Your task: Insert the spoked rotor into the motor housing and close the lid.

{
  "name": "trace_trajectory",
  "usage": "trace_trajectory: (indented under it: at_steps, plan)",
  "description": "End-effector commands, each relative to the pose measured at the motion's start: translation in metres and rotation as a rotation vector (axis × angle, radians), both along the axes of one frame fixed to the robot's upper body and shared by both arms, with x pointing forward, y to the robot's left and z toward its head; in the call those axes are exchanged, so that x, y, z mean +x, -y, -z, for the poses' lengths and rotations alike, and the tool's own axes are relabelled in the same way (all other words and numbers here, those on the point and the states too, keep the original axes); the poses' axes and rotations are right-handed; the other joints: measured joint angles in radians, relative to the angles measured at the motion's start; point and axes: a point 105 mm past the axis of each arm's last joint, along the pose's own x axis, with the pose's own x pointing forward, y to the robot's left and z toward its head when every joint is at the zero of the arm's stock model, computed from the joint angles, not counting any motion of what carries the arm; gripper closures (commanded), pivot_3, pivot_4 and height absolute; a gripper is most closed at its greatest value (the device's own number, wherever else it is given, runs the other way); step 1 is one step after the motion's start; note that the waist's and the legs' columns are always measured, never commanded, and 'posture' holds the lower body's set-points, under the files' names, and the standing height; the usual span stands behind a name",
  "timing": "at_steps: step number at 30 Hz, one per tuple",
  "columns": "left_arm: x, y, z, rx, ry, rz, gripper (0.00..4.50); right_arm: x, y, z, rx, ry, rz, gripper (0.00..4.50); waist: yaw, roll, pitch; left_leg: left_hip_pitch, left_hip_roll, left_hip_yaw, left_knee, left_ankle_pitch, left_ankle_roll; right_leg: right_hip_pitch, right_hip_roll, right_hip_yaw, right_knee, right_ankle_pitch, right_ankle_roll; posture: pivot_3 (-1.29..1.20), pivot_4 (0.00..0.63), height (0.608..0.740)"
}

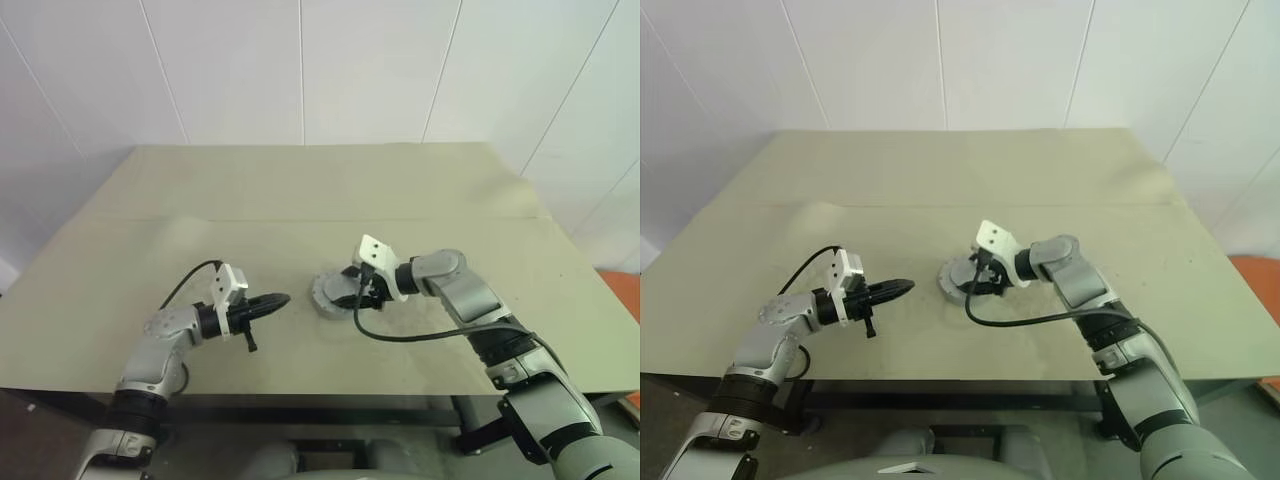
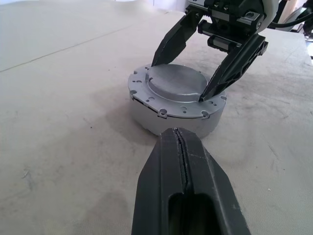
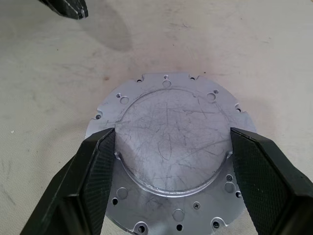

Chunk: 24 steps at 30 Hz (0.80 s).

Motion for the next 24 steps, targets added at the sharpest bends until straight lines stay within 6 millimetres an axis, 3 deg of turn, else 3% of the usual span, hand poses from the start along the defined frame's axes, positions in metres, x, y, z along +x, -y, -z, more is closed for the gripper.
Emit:
trace_trajectory:
  at_steps: [1,3,8,15,19,22,24]
  plan:
    - [0.005,-0.001,-0.014,-0.002,0.06,0.006,4.5,-0.028,0.028,0.057,-0.142,-0.23,0.026,1.31,0.0,0.0,-0.001,0.0,0.0,0.0,0.0,0.0,0.0,0.0,0.0,0.0,0.0,0.0,0.0,0.0,0.0,0.74]
    - [0.005,0.0,-0.014,-0.001,0.06,0.006,4.5,-0.029,0.028,0.057,-0.138,-0.237,0.023,1.31,0.0,0.0,-0.001,0.0,0.0,0.0,0.0,0.0,0.0,0.0,0.0,0.0,0.0,0.0,0.0,0.0,0.0,0.74]
    - [0.005,0.001,-0.013,0.005,0.059,0.008,4.5,-0.028,0.015,0.037,0.002,-0.251,0.014,1.31,0.002,0.0,-0.001,-0.001,-0.001,-0.001,0.0,-0.001,0.002,-0.001,-0.001,-0.001,-0.001,0.0,0.001,0.0,0.0,0.74]
    - [0.004,0.002,-0.011,0.007,0.058,0.012,4.5,-0.028,0.022,0.032,-0.03,-0.212,-0.015,1.31,-0.001,0.0,-0.001,-0.002,0.0,-0.001,-0.001,-0.002,0.003,-0.001,-0.001,-0.001,-0.002,0.001,0.003,0.0,0.0,0.74]
    - [0.004,0.003,-0.011,0.007,0.057,0.012,4.5,-0.017,0.025,0.032,-0.056,-0.151,0.023,1.31,-0.002,0.0,-0.001,-0.001,0.0,-0.001,-0.001,-0.002,0.003,-0.001,-0.002,-0.001,-0.002,0.0,0.002,0.0,0.0,0.74]
    - [0.004,0.003,-0.011,0.008,0.056,0.013,4.5,0.001,0.017,0.018,0.037,-0.099,0.1,1.31,-0.005,0.0,-0.001,-0.001,0.0,-0.001,-0.001,-0.002,0.003,0.0,-0.001,-0.001,-0.002,0.0,0.001,0.0,0.0,0.74]
    - [0.004,0.003,-0.01,0.009,0.055,0.014,4.5,0.002,0.015,0.015,0.052,-0.093,0.093,1.31,-0.006,0.0,-0.001,0.0,0.0,-0.001,0.0,-0.002,0.002,0.0,-0.001,0.0,-0.001,-0.001,0.001,0.0,0.0,0.74]
